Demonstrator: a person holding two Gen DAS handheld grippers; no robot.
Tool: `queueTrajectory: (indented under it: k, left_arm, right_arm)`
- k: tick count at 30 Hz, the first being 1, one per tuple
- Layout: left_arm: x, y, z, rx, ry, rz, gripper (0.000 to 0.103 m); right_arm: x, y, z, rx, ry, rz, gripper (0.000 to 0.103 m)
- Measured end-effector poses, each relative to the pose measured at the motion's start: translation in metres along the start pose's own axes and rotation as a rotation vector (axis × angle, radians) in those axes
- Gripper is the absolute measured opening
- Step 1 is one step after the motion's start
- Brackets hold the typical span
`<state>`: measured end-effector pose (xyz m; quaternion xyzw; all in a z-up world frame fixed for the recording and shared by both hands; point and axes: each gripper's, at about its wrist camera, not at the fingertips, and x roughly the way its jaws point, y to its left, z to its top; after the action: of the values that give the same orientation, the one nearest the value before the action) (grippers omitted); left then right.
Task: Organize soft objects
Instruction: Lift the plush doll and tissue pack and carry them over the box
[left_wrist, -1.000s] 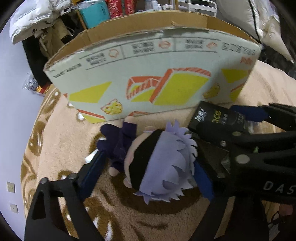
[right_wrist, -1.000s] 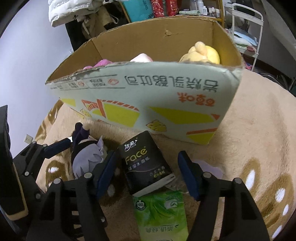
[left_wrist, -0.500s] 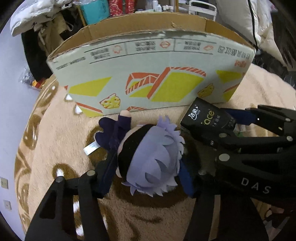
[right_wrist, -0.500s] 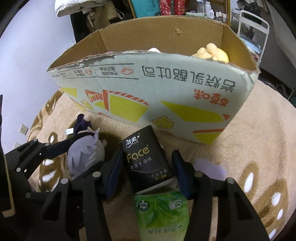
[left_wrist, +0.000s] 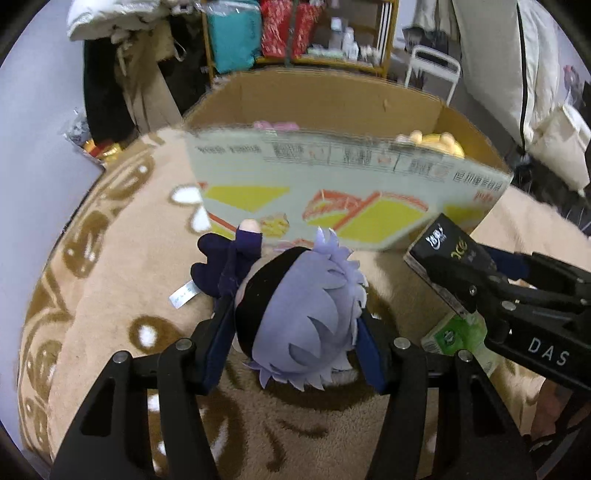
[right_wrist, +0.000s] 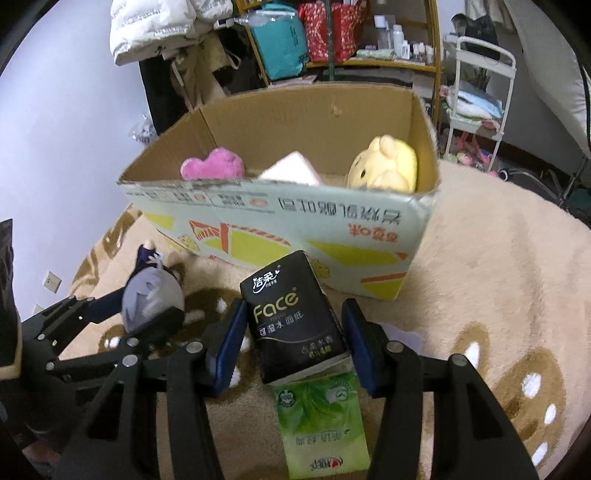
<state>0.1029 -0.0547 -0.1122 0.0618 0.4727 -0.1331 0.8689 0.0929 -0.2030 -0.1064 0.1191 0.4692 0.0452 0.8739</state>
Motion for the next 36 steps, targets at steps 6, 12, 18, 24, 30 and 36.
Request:
queueTrajectory:
  k: [6, 12, 18, 24, 30, 36]
  left_arm:
    - [-0.033, 0.01, 0.002, -0.021, -0.097, 0.013, 0.059]
    - [-0.076, 0.003, -0.002, -0.003, -0.235, 0.036, 0.059]
    - [-0.104, -0.002, 0.001, 0.008, -0.361, 0.055, 0.059]
    - [-0.129, -0.005, 0.006, 0.025, -0.474, 0.086, 0.059]
    - [-0.142, -0.004, 0.014, 0.032, -0.555, 0.09, 0.059]
    - [-0.151, -0.006, 0.029, 0.047, -0.614, 0.102, 0.059]
  right_arm:
    - [-0.031, 0.001, -0.001, -0.005, -0.071, 0.002, 0.056]
    - [-0.07, 0.01, -0.001, -0.009, -0.226, -0.017, 0.055]
    - [-0.105, 0.016, 0.003, -0.015, -0.386, -0.045, 0.055]
    - [-0.117, 0.013, 0.01, -0.011, -0.444, -0.064, 0.055]
    - [-0.125, 0.012, 0.019, -0.016, -0.49, -0.082, 0.055]
    - [-0.135, 0.015, 0.033, -0.033, -0.537, -0.095, 0.055]
